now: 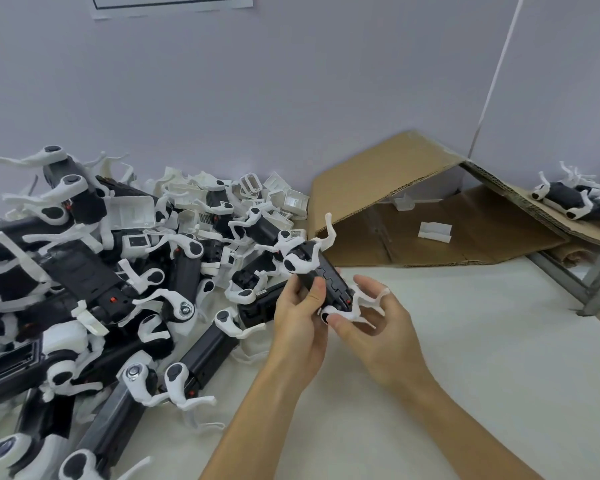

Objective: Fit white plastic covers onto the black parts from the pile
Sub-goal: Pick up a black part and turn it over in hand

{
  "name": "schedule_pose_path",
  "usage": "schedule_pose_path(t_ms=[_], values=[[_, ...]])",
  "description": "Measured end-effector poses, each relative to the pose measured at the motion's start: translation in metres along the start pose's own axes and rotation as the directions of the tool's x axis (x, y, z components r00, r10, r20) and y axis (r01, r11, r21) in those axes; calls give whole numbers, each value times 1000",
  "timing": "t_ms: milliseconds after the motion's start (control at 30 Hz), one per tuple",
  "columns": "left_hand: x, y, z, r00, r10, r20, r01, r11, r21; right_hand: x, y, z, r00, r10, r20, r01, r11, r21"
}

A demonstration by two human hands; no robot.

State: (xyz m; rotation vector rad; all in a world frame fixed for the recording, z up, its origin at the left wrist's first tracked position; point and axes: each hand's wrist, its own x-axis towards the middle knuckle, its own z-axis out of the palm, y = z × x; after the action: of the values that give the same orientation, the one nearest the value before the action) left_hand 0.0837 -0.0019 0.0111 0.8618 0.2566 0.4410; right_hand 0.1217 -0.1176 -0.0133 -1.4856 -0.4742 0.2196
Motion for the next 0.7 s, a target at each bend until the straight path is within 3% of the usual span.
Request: schedule_pose_path(t_ms=[133, 333, 433, 567, 700], values=[[0, -5, 0, 1000, -9, -3, 9, 998, 64, 0, 2, 2, 985, -124, -122, 98, 975, -200], [3, -13, -1, 1000, 7, -13, -6, 995, 102, 0, 3, 4, 935, -310, -174, 227, 897, -378], [5, -14, -3, 998, 22, -51, -15, 990, 137, 2, 5, 0, 963, -238, -123, 180, 915, -360], [8, -14, -7, 994, 11, -104, 1, 994, 112, 10, 3, -14, 997, -19, 75, 37, 970, -241], [10, -13, -10, 991, 118, -63, -105, 978, 179, 15, -5, -20, 997, -32, 67, 42, 988, -149]])
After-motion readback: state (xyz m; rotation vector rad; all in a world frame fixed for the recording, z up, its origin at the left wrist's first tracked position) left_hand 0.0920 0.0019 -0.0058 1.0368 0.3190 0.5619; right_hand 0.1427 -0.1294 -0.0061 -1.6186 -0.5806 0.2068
